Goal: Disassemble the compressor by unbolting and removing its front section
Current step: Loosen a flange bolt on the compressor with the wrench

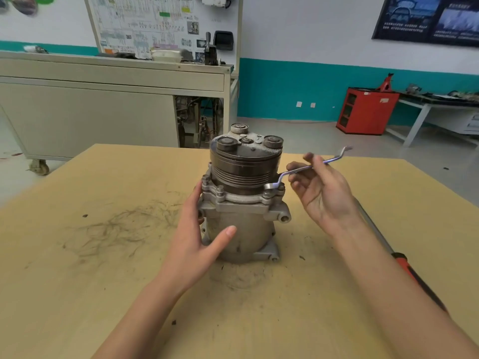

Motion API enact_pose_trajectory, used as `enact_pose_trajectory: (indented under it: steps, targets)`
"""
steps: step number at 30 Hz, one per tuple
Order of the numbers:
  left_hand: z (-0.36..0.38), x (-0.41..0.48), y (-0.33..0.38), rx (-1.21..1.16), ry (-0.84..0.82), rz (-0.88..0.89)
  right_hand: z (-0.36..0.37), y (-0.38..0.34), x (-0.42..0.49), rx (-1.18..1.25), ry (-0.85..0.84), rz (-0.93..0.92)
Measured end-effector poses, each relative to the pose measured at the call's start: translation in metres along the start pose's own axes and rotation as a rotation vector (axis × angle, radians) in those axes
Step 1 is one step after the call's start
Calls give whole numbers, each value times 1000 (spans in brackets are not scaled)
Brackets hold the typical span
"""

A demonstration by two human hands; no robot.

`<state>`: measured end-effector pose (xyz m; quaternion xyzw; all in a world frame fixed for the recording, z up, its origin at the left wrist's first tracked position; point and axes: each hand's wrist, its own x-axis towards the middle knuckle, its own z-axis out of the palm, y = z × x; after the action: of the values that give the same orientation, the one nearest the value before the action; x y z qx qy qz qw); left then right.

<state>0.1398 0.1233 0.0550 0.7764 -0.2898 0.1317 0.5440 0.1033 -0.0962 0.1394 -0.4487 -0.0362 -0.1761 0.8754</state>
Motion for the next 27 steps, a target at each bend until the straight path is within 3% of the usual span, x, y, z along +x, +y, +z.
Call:
enact_pose_trajectory:
  steps: [5, 9, 12, 15, 18, 22, 25, 27]
  targets:
    - [0, 0, 0, -2, -8, -19, 7, -7, -29, -401, 16, -378]
    - [1, -1, -1, 4, -5, -7, 11, 1, -56, -713, -174, -661]
    - [1, -1, -1, 22, -3, -1, 5, 8, -64, -873, -289, -771]
    - [0, -1, 0, 40, -9, 7, -1, 16, -68, -889, -276, -805]
    - [0, -2, 0, 23, -11, 2, -4, 21, -65, -625, -189, -715]
    - [0, -1, 1, 1, -11, 2, -10, 6, -31, -209, -12, -270]
    - [-1, -1, 0, 1, -11, 13, -13, -1, -3, -71, -7, 14]
    - [-1, -1, 0, 13, -12, 9, -13, -4, 8, -48, -37, 75]
